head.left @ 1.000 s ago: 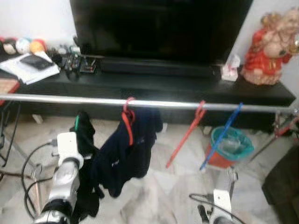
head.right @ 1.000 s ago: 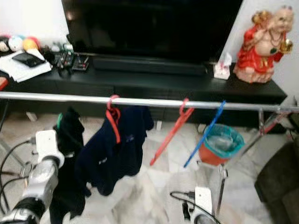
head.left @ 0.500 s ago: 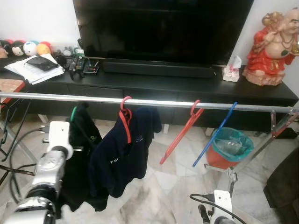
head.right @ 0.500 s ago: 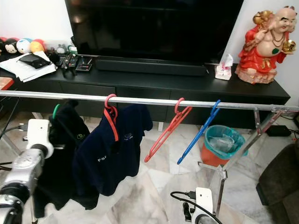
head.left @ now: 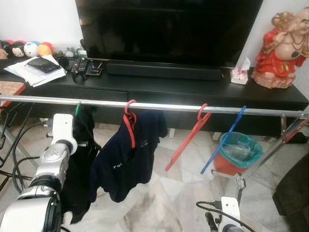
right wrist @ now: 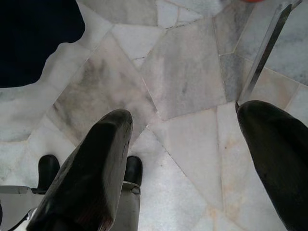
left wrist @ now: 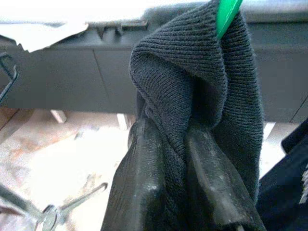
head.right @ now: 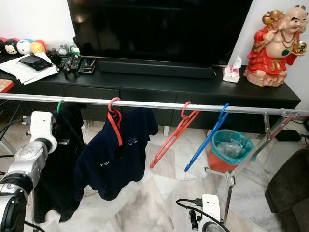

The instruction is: Hang hanger

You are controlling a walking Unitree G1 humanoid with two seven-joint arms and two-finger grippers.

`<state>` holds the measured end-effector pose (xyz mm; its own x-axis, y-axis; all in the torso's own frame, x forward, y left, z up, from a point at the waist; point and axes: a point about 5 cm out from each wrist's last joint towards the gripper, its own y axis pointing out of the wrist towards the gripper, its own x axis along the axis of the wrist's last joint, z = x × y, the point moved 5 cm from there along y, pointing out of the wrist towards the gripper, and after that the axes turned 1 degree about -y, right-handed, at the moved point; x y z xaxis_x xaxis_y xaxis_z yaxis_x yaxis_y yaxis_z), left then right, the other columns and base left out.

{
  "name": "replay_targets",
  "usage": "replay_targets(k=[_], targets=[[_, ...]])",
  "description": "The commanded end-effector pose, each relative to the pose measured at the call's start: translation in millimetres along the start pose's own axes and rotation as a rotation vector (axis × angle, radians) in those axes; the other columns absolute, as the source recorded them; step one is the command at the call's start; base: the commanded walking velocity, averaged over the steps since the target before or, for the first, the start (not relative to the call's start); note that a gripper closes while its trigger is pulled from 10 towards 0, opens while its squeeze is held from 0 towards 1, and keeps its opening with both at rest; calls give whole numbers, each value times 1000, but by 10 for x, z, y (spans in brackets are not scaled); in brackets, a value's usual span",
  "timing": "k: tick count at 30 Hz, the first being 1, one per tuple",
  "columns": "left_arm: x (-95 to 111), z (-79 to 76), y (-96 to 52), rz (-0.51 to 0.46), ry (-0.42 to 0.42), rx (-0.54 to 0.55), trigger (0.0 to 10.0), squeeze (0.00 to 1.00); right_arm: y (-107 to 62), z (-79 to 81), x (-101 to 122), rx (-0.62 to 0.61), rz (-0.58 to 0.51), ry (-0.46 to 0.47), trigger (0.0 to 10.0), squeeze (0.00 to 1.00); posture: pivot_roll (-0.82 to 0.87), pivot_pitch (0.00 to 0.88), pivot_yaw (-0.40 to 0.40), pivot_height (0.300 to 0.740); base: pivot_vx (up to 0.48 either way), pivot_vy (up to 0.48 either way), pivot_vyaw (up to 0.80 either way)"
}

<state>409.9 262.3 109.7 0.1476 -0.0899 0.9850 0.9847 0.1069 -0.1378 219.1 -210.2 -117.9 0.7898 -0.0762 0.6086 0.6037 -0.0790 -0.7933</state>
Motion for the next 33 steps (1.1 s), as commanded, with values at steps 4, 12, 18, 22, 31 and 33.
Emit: replay_targets(k=[4, 12, 18, 22, 31, 33], targets=[[166, -3, 63, -32, -7, 27, 10000, 0, 2, -31, 32, -9, -9, -1, 10000, 0, 65, 0, -74, 740, 0, 0, 0], [184, -146, 131, 19, 8, 29, 10000, 0, 1, -41, 31, -14, -9, 5, 10000, 0, 52, 0, -68, 740, 0, 0, 0], [206, -258, 161, 32, -7, 19, 10000, 0, -3, -64, 24, -21, -9, 6, 10000, 0, 39, 0, -67, 740, 0, 0, 0], [202, -318, 179, 57, -7, 23, 10000, 0, -8, -86, 8, -26, -7, 6, 10000, 0, 27, 0, -68, 740, 0, 0, 0], [41, -413, 160, 137, 25, 20, 10000, 0, -20, -133, -30, -37, -1, 4, 10000, 0, 9, 0, -73, 740, 0, 0, 0], [-54, -441, 137, 171, 38, 21, 10000, 0, -27, -154, -53, -41, 4, 0, 10000, 0, 7, 0, -78, 740, 0, 0, 0]])
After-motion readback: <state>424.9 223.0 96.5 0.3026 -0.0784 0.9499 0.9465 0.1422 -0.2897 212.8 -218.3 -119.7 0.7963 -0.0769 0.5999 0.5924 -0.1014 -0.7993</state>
